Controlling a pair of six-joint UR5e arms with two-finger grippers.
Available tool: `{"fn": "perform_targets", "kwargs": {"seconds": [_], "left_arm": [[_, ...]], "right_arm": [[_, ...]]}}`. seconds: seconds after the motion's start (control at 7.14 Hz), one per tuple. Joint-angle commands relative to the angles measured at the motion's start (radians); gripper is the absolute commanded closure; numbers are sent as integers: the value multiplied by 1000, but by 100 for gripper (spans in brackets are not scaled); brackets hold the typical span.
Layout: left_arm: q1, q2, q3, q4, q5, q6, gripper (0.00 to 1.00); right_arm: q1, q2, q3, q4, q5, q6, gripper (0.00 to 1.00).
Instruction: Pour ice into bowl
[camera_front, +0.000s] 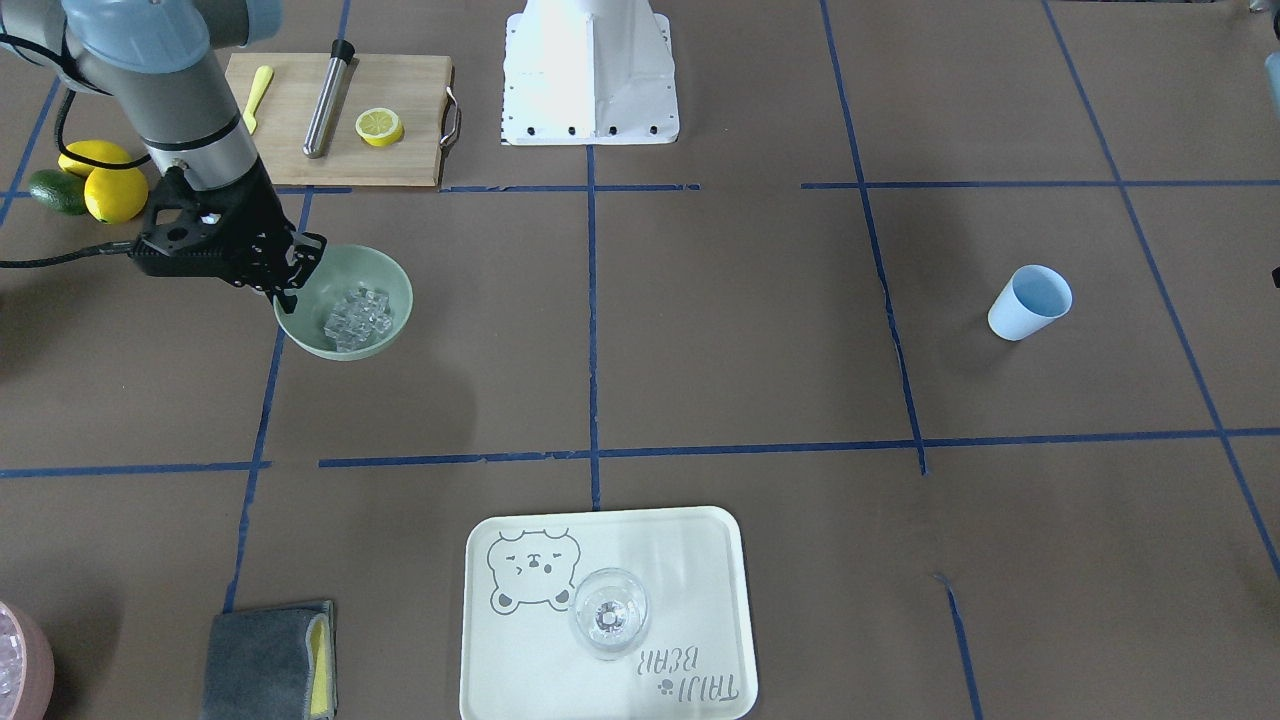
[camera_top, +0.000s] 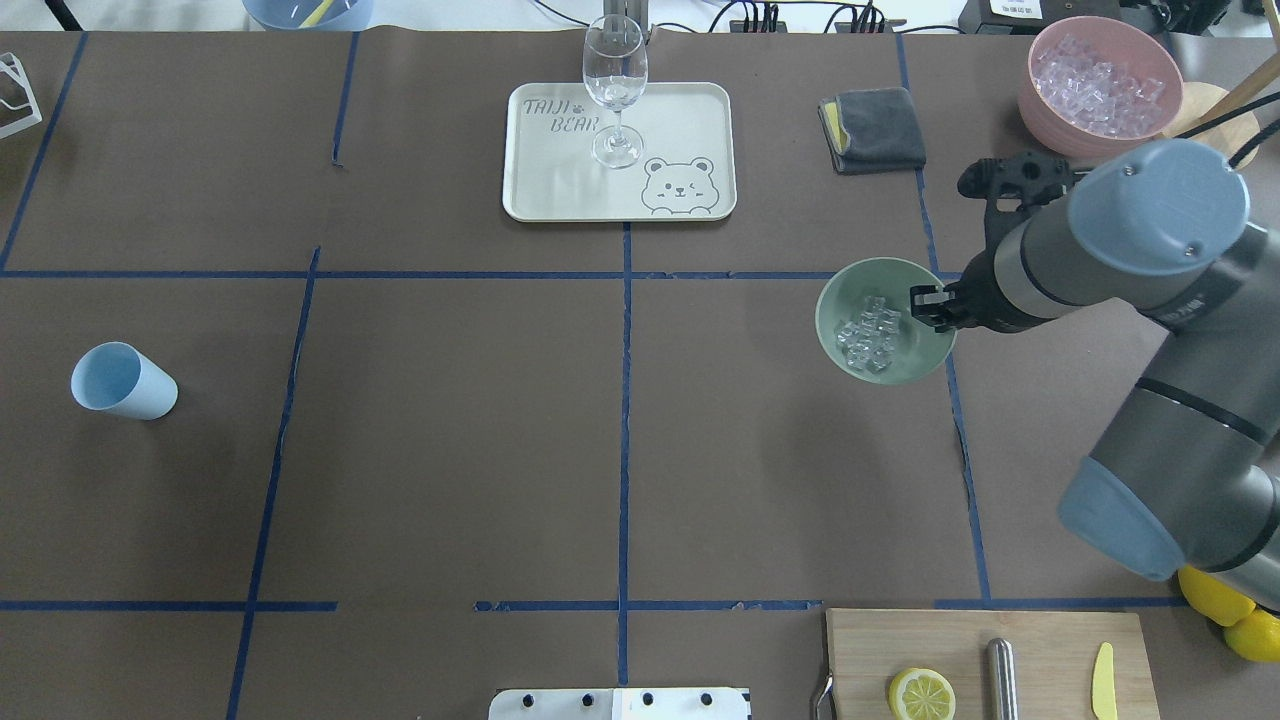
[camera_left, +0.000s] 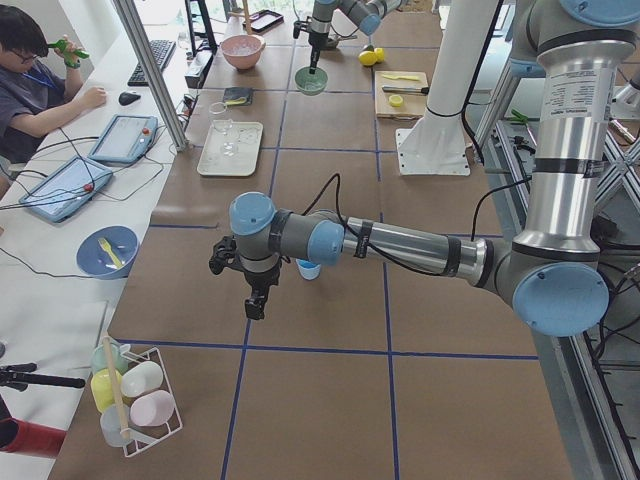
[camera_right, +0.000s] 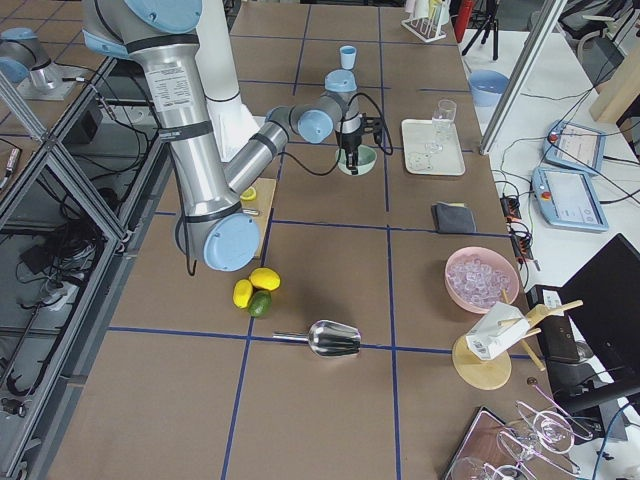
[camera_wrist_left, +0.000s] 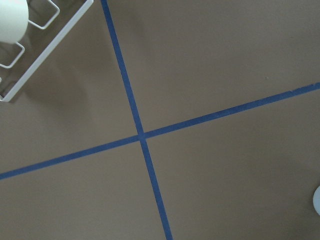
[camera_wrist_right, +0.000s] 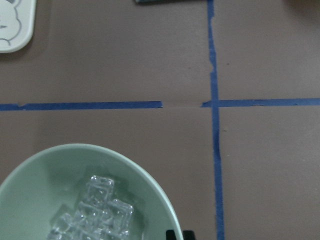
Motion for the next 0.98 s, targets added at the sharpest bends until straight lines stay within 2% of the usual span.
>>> {"fn": "perform_targets", "kwargs": {"seconds": [0.0,0.14,0.42,0.84], "left_arm": [[-16,7,7,4,-5,0,0],[-18,15,7,-2,-7,6,0],[-24,15,5,-5,-4,8,0],[-36,15,7,-5,-2,0,0]], "right_arm": [[54,-202,-33,247,44,-53,100],[97,-221,-77,277,70,-127,100],[154,-278,-160,407,100,-167,100],[174,-295,-252,439,118,-169,100]]}}
